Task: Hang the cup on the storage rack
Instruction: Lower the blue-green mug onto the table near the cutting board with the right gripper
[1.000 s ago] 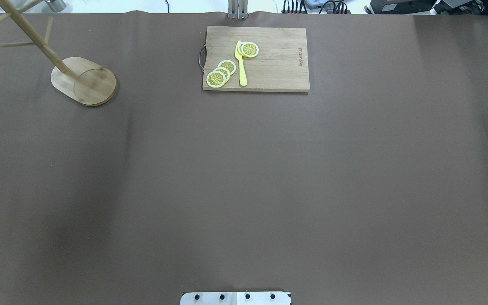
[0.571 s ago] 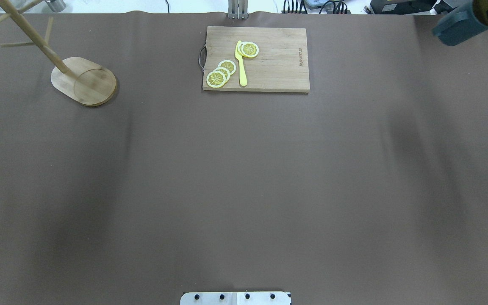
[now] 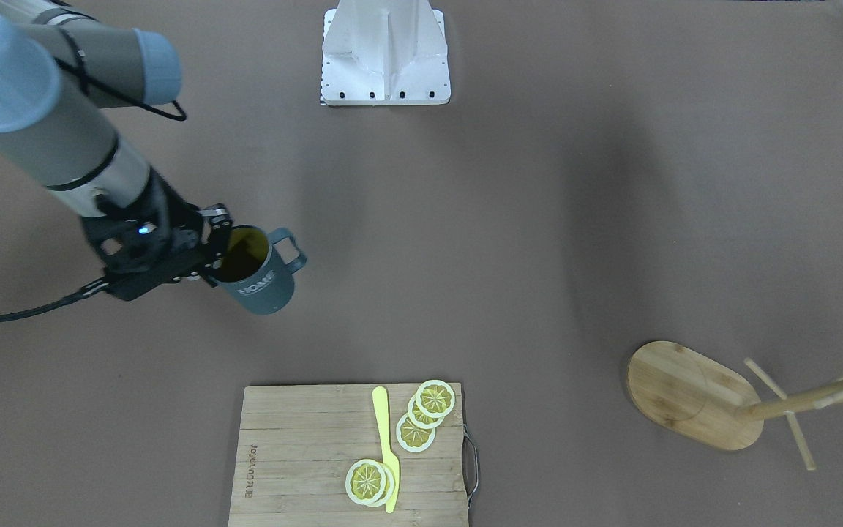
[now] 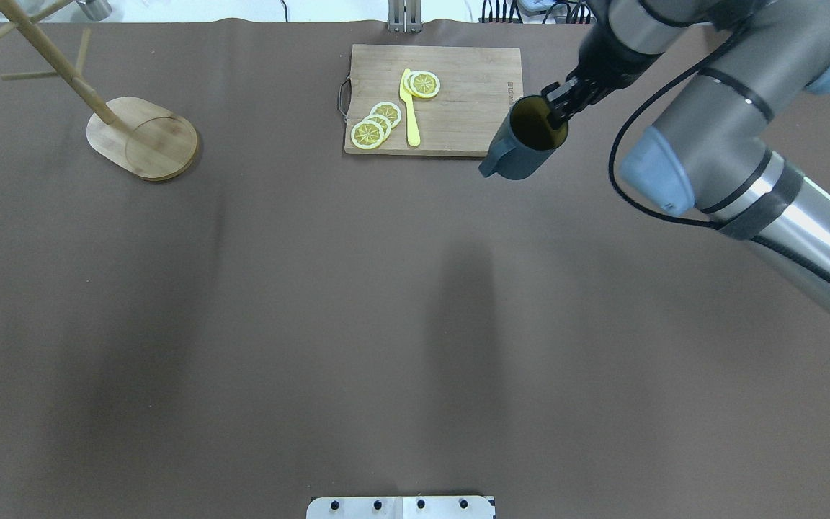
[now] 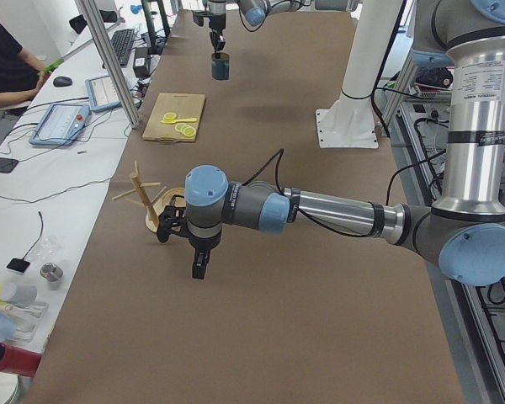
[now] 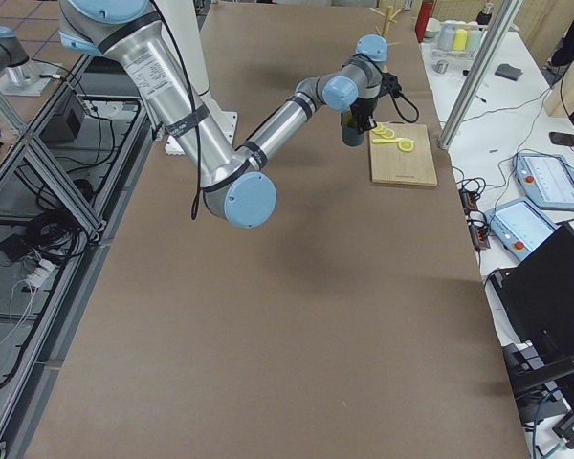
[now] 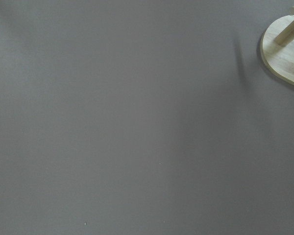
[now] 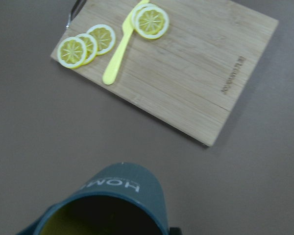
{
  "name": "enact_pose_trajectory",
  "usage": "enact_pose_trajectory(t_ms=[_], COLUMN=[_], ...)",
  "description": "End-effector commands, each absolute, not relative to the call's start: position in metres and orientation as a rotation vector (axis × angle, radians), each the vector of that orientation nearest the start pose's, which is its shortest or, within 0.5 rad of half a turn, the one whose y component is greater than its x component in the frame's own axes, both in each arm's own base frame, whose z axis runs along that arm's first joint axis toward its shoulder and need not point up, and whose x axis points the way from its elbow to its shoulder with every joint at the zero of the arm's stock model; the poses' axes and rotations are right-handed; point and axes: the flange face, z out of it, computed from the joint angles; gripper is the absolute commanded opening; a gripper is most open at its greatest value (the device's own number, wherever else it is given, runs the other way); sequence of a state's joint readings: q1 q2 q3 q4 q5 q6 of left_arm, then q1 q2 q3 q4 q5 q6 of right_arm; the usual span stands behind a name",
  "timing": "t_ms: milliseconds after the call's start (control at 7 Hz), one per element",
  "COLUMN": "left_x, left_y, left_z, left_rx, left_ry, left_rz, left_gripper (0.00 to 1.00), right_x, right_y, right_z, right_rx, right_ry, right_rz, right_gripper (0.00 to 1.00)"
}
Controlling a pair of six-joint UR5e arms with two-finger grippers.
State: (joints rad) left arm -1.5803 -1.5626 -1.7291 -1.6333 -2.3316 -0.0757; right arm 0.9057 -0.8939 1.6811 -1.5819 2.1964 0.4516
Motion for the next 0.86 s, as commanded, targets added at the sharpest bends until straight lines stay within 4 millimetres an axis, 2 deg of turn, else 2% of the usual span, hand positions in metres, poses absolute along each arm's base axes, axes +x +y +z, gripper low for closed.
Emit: enact_pose_trajectory(t_ms=[0,286,429,714], left_x=[-0.069,-0.069,-0.069,-0.069], left_y=[-0.499,-0.499,-0.499,-0.499], left_z=[0.581,0.583,0.584,0.587], left_rx=[0.172,0.167,0.166,0.161], left_ry=[0.764,0.764,0.764,0.764], left_rz=[-0.001,-0.003,-0.004,-0.004], left_gripper=[0.99,0.99,0.99,0.99], right_x=[-0.432,-0.497,-0.513,-0.521], right_y=[-0.544,-0.529,-0.523,-0.518], right_z=[0.187,0.173,0.177,0.179], right_rx=[0.319,0.305,0.288,0.302], right_ry=[-0.869,-0.825,-0.818,-0.835], right_rz=[-0.484,-0.495,-0.509,-0.525], right_gripper=[0.00,0.00,0.00,0.00])
